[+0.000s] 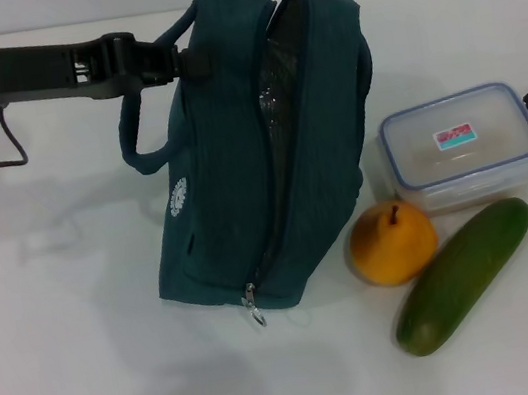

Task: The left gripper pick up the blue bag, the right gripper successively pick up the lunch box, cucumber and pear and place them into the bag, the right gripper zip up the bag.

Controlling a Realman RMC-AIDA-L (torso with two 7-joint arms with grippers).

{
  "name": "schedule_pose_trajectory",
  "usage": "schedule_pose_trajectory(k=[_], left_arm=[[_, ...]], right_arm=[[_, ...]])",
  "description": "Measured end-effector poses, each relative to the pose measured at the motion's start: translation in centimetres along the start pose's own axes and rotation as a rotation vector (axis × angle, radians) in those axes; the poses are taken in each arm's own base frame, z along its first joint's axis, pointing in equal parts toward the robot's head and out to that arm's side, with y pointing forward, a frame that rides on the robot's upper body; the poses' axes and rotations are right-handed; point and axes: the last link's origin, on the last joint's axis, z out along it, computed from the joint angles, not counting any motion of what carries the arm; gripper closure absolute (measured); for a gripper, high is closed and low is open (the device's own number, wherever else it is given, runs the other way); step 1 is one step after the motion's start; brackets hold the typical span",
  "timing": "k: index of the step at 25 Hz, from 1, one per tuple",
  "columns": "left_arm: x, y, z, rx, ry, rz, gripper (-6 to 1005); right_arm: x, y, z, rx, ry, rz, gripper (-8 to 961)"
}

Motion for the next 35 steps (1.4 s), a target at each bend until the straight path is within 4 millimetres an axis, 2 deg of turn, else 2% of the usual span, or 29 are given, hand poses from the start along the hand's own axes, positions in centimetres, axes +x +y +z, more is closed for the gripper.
schedule_pose_trajectory(k=[12, 24, 35], left_arm=[[0.0, 0.0, 0.0, 0.001, 0.001, -0.001, 946], [0.1, 0.0, 0.1, -0.001, 0.0, -0.001, 946], [0.1, 0.1, 0.1, -0.002, 0.0, -0.011, 945]], right_arm=[[-1.0, 0.2, -0.9, -0.032, -0.079, 0.06, 862], [-1.2, 0.3, -1.0, -0.044, -0.087, 0.099, 859], [-1.0, 0.6, -1.1, -0.073, -0.078, 0.245, 857]])
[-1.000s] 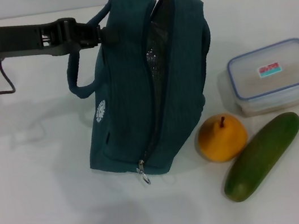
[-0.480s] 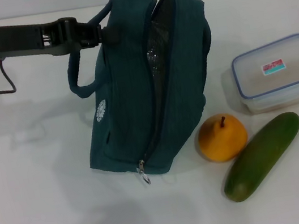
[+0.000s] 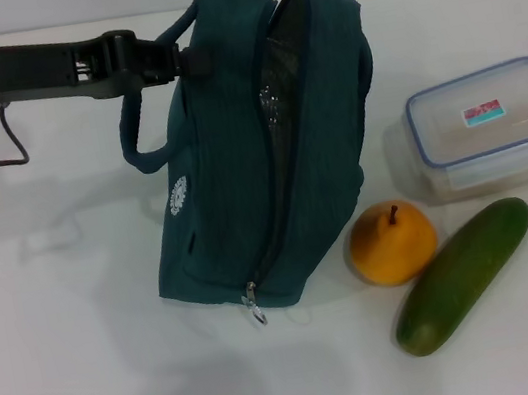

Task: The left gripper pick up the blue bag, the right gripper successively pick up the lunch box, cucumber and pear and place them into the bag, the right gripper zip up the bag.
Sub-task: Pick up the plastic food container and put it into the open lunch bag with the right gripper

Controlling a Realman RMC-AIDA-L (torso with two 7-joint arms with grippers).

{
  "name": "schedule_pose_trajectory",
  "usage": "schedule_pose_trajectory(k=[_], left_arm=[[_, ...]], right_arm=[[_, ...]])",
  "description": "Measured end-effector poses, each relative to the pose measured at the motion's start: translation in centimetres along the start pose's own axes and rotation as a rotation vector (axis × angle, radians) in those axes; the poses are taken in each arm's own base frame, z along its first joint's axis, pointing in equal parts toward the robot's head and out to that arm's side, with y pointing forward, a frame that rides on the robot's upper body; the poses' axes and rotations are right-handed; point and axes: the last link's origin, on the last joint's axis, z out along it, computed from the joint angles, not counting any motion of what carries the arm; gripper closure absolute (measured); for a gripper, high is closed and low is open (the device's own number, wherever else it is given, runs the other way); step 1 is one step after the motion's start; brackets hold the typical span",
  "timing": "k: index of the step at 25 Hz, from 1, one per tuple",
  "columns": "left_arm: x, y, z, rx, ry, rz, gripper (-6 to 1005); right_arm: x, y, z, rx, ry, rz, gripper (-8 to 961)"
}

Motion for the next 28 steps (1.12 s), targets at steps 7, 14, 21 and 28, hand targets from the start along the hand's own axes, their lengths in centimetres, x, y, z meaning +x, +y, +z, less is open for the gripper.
schedule_pose_trajectory(k=[7, 14, 21, 28], left_arm=[[0.0, 0.0, 0.1, -0.001, 0.0, -0.001, 945], [-0.2, 0.0, 0.3, -0.006, -0.003, 0.002, 946], [-0.2, 0.2, 0.6, -0.013, -0.009, 0.006, 946], [0.1, 0.7, 1.6, -0.031, -0.018, 0.02, 946]], right_arm=[[-0.4, 0.9, -0.7, -0.067, -0.007, 0.074, 855], [-1.1, 2.8, -1.7, -0.197, -0.021, 0.139, 854], [-1.4, 5.0, -2.0, -0.354, -0.012, 0.187, 852], [-1.1, 7.6, -0.2, -0.495, 0.05, 0.176, 851]])
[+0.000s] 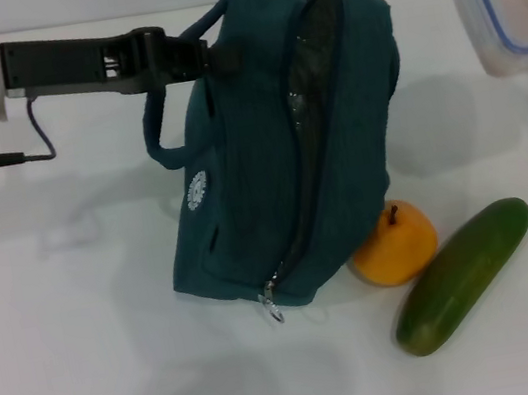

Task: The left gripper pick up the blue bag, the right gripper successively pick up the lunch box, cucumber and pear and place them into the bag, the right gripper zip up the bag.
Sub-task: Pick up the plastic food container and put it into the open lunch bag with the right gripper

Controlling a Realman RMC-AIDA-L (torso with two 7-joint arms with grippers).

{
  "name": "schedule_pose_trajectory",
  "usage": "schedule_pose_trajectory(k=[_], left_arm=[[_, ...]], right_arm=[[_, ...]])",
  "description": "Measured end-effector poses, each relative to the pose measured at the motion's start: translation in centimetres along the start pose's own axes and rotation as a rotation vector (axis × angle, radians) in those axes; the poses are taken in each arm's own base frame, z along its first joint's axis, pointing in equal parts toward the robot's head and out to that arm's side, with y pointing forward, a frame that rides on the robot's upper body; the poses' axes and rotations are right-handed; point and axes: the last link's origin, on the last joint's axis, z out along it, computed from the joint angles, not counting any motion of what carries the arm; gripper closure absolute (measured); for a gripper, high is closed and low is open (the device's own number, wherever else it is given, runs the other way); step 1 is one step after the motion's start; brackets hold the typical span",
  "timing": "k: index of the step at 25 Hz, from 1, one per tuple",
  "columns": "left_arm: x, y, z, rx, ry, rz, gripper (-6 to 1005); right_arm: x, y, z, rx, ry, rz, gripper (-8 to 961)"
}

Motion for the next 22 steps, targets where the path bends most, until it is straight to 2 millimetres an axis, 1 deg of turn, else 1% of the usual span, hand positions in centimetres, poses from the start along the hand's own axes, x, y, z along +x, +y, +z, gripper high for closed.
schedule_pose_trajectory(k=[4, 9, 11, 14, 22], left_arm=[[0.1, 0.2, 0.4, -0.006, -0.007, 0.008, 945], [0.4, 0.3, 1.0, -0.009, 0.002, 0.014, 945], [0.5, 0.4, 1.4, -0.013, 0.012, 0.017, 945], [0.8, 0.5, 1.8, -0.016, 0.021, 0.021, 945], [1.2, 0.8, 2.6, -0.022, 0.028, 0.03, 945]], right_arm=[[0.5, 0.4, 2.2, -0.058, 0.06, 0.0, 850], [0.7, 0.5, 3.8, -0.089, 0.081, 0.005, 849], [0.8, 0.3, 4.8, -0.087, 0.088, 0.011, 848], [0.8, 0.2, 5.4, -0.083, 0.092, 0.013, 847], [1.3, -1.0, 8.0, -0.033, 0.108, 0.03, 846]])
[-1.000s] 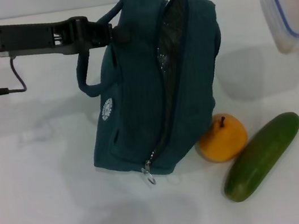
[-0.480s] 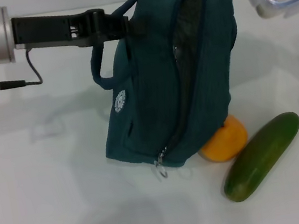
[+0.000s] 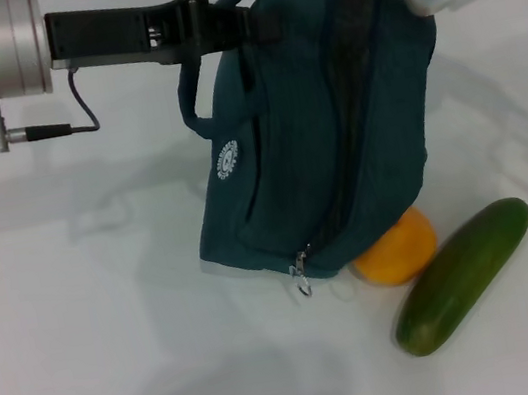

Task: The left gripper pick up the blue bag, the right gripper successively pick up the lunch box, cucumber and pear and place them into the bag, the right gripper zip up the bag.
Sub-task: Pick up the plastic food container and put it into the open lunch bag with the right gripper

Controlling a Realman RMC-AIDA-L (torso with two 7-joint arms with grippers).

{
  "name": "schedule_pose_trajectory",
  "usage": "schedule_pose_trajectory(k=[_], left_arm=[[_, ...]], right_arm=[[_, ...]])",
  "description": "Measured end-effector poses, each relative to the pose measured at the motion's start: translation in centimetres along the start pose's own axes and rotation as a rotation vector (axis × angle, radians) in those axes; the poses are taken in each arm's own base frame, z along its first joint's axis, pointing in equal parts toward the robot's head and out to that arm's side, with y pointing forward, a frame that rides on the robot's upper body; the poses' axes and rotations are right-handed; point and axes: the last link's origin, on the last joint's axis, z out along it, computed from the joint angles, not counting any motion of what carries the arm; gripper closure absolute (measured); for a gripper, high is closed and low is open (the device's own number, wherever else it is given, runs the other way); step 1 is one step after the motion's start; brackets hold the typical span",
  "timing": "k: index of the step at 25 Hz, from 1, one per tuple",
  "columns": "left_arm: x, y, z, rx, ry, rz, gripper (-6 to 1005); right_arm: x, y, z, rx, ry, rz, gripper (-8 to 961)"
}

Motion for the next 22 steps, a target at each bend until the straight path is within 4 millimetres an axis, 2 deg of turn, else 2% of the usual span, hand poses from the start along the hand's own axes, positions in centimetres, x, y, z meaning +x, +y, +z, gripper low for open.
schedule_pose_trajectory(k=[4, 11, 22], left_arm=[[0.1, -0.1, 0.1, 0.005, 0.005, 0.001, 946], [0.0, -0.4, 0.1, 0.015, 0.015, 0.005, 946], [0.1, -0.5, -0.1, 0.02, 0.025, 0.001, 946]], right_arm=[[0.0, -0.9, 0.8, 0.05, 0.001, 0.007, 845], [1.4, -3.1, 2.1, 0.169, 0.058, 0.026, 843], [1.6, -5.0, -0.4, 0.302, 0.024, 0.014, 841]])
